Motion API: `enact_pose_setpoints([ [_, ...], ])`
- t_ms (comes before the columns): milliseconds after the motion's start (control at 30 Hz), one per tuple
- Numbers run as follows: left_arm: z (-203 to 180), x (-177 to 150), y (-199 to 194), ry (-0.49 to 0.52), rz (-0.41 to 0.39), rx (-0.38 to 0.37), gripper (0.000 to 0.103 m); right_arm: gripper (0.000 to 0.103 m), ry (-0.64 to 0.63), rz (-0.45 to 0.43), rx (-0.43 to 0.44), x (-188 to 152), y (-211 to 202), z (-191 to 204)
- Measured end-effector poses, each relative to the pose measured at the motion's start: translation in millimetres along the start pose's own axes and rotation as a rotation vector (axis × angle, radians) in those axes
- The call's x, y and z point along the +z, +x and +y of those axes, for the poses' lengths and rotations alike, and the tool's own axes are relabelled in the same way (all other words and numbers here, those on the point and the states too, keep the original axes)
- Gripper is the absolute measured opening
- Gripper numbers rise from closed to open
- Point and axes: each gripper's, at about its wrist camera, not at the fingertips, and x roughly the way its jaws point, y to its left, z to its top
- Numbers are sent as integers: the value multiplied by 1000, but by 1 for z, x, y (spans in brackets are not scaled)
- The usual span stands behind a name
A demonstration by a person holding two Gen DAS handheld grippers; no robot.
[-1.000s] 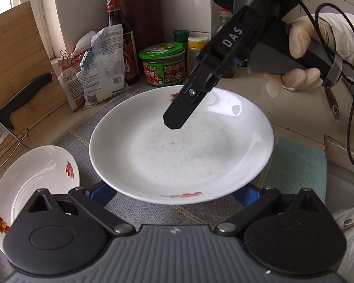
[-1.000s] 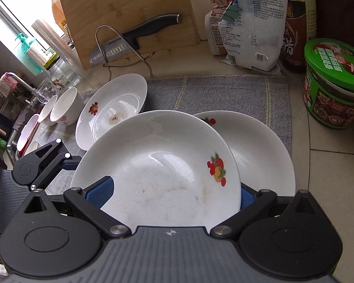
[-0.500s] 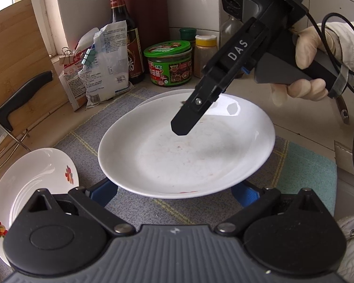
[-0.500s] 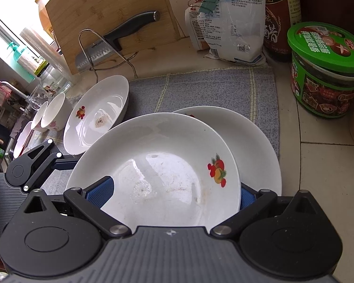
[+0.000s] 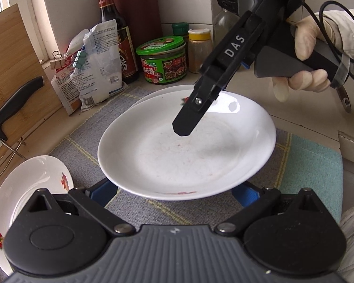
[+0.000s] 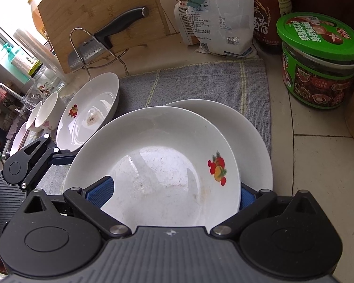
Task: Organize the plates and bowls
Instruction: 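Lower the large plate onto the placed plate with the right tool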
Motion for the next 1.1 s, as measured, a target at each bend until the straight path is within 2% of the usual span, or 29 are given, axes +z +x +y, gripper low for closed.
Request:
enact_pose_setpoints([
  [567, 0, 1, 0, 40, 0, 0, 102, 103, 19, -4, -19, -7, -8, 0],
  [1100, 1, 1, 0, 25, -4, -13, 102, 103, 48, -26, -49, -19, -23, 3],
])
